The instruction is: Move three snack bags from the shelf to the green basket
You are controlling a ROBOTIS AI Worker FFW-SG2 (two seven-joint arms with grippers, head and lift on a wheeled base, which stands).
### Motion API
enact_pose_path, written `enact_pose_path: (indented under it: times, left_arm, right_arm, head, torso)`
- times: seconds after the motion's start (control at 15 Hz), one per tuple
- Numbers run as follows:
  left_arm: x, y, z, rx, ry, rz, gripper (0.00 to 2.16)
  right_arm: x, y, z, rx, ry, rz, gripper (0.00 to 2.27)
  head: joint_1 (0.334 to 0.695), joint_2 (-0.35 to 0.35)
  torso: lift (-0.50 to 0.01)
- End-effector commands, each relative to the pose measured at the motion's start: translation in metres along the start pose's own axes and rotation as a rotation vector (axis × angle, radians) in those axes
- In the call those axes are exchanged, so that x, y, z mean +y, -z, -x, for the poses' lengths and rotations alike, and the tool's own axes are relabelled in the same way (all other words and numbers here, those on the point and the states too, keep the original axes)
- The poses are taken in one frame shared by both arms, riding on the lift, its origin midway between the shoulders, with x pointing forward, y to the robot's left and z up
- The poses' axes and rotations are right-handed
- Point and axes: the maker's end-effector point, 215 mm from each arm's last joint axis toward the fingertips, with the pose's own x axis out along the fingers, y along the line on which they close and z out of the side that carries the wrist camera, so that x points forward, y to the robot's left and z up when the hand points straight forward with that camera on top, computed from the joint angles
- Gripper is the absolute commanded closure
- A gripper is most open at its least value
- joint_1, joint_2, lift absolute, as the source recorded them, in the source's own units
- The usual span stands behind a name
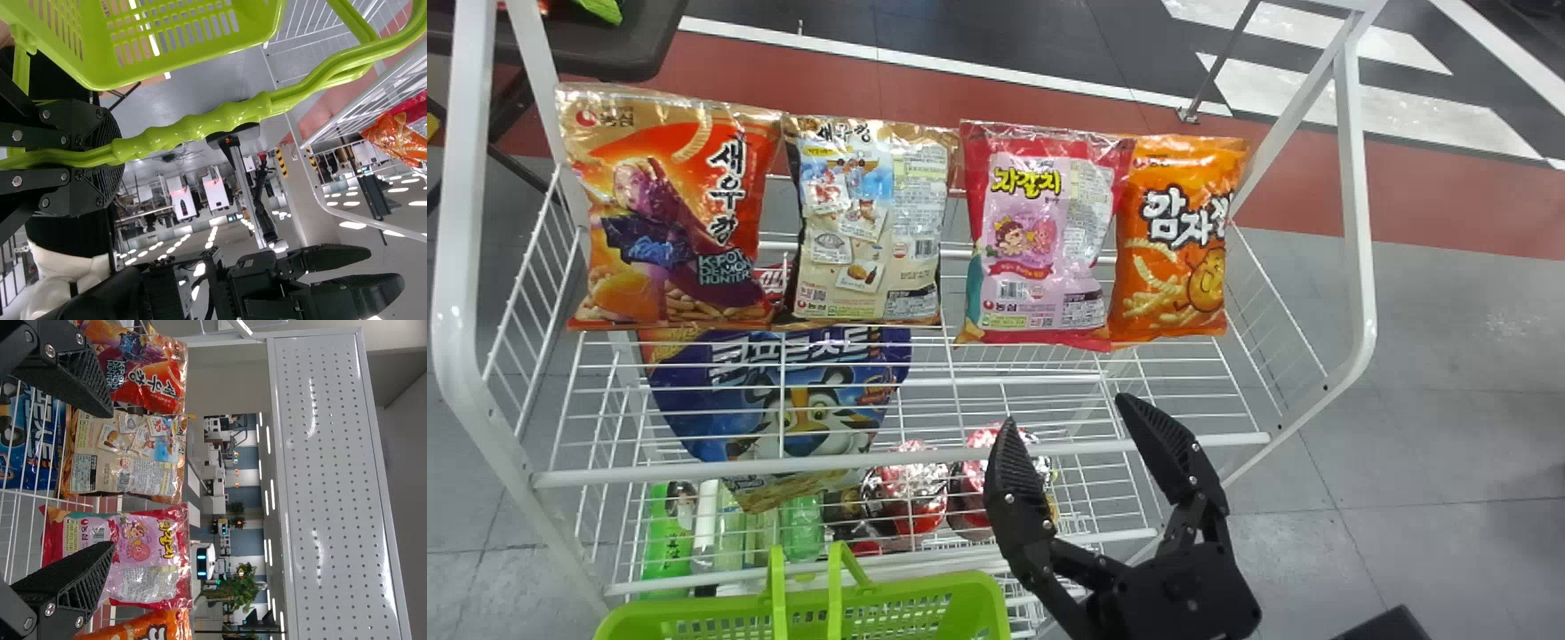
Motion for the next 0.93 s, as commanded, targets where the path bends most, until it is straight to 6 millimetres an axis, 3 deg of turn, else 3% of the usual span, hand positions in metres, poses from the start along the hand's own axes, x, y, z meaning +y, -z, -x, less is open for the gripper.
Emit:
enact_pose_path:
  times: [0.0,0.67,0.87]
  left_arm:
    - [0.001,0.0,0.0,0.0,-0.003,0.001,1.55]
    - [0.002,0.0,0.001,-0.001,-0.009,-0.001,1.55]
    - [-0.002,0.001,-0.001,0.002,0.002,-0.003,1.55]
  right_arm:
    - [0.0,-0.001,0.0,-0.004,-0.002,0.0,0.14]
    - [0.002,-0.009,-0.001,-0.04,-0.005,-0.003,0.14]
    - [0.003,0.005,-0.02,-0.036,-0.012,-0.013,0.14]
  head:
    - [0.695,-0.35]
    - [0.695,-0.35]
    - [0.695,-0.35]
  torso:
    - [-0.048]
    - [-0.048]
    - [-0.048]
